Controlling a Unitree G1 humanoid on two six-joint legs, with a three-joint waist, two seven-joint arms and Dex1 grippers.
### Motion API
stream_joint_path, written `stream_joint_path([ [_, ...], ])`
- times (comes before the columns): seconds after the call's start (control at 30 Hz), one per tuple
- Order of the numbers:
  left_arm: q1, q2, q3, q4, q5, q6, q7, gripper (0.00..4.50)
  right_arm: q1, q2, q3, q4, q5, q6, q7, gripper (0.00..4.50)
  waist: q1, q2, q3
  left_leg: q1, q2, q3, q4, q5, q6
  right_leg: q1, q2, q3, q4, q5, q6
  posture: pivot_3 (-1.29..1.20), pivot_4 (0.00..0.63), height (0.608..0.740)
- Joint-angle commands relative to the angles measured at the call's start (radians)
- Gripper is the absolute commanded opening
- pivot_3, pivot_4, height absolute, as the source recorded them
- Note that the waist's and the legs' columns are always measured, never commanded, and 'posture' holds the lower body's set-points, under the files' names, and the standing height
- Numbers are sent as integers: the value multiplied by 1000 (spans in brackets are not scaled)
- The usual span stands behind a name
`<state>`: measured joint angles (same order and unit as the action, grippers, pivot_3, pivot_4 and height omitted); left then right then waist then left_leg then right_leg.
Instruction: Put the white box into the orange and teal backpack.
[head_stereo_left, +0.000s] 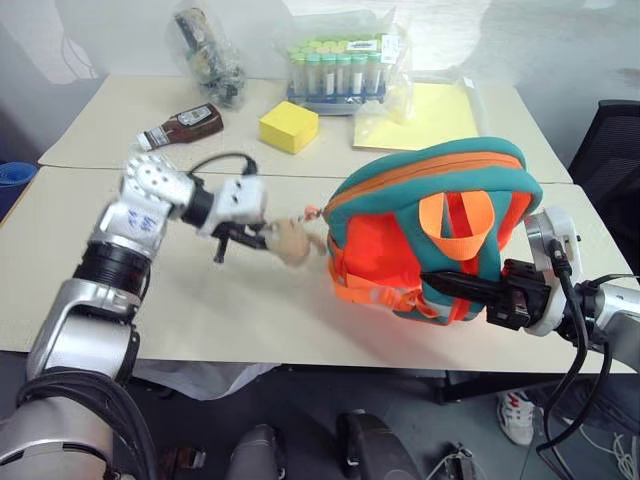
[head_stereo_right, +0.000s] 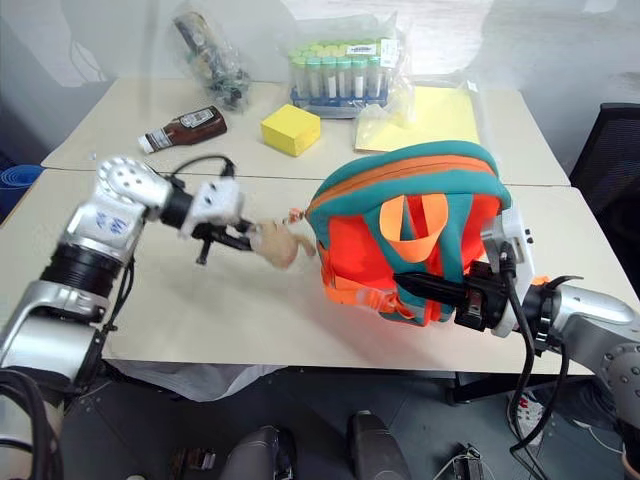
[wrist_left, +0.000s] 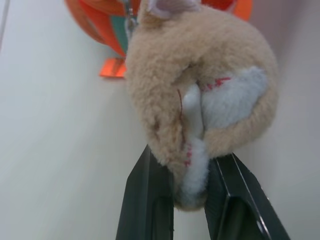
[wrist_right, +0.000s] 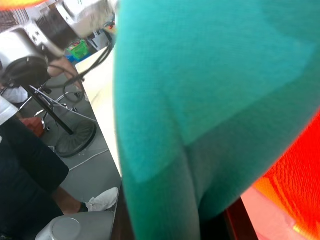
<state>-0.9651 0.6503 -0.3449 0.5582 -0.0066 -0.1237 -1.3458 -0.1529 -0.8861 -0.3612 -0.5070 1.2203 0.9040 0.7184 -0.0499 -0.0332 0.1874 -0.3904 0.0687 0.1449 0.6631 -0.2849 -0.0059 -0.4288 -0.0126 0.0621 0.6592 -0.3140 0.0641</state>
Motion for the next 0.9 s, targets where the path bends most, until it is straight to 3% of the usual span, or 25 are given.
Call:
stream_joint_path([
  [0.03, 52, -48, -15, -61, 40, -33, 59, 419, -5, -1, -22, -9, -27, -33, 6, 0, 0, 0, 0, 0, 0, 0, 0, 0, 0, 0, 0, 0, 0, 0, 0, 0, 150, 740],
  [0.17, 88, -133, 24, -104, 4, 51, 133, 419, -23, 6, 12, 26, -127, -59, -29, 0, 1, 0, 0, -1, 0, 0, 1, 0, 1, 0, 1, 0, 0, 0, 0, 0, 150, 740],
  [0.2, 88, -143, 43, -111, -18, 90, 137, 417, -29, 6, 12, 38, -133, -55, -33, 311, 0, 0, 0, -1, 0, 0, 1, 0, 1, 0, 1, 0, 1, 0, 0, 0, 150, 740],
  [0.27, 86, -149, 88, -126, -71, 186, 132, 1138, -25, -5, -8, 53, -112, -34, -20, 887, 0, 0, 0, 0, 0, 0, 1, -1, 2, 0, 1, 0, 1, 0, 1, 0, 150, 740],
  [0.3, 84, -147, 115, -135, -100, 231, 127, 1275, -14, -19, -23, 53, -106, -26, -6, 1080, 0, 0, 0, 0, 0, -1, 1, -1, 3, 0, 1, 0, 1, 0, 1, 0, 150, 740],
  [0.4, 82, -107, 198, -158, -173, 353, 115, 2323, 58, -76, -112, 51, -111, -10, 57, 2225, 0, 0, 0, -1, 0, -1, 1, -1, 2, -1, 1, -1, 2, 0, 1, 0, 150, 740],
  [0.63, 147, 79, 388, -288, -362, 648, 55, 4438, 273, -201, -493, 167, -146, 49, 264, 4493, -3, 0, 0, 1, 1, -1, 0, 1, -2, 1, 1, -1, 1, 0, 1, 0, 150, 740],
  [0.73, 171, 149, 482, -381, -467, 795, 61, 4490, 349, -234, -621, 248, -223, 26, 346, 4500, -3, -1, 0, 1, 0, -2, 0, 1, -2, 1, 1, -1, 1, 0, 1, 0, 150, 740],
  [0.9, 189, 110, 501, -445, -483, 785, 155, 4490, 299, -211, -589, 300, -236, 36, 282, 4500, -4, -1, 0, 4, -1, -2, 0, 1, -1, 4, 0, -1, 1, 0, 1, 0, 150, 740],
])
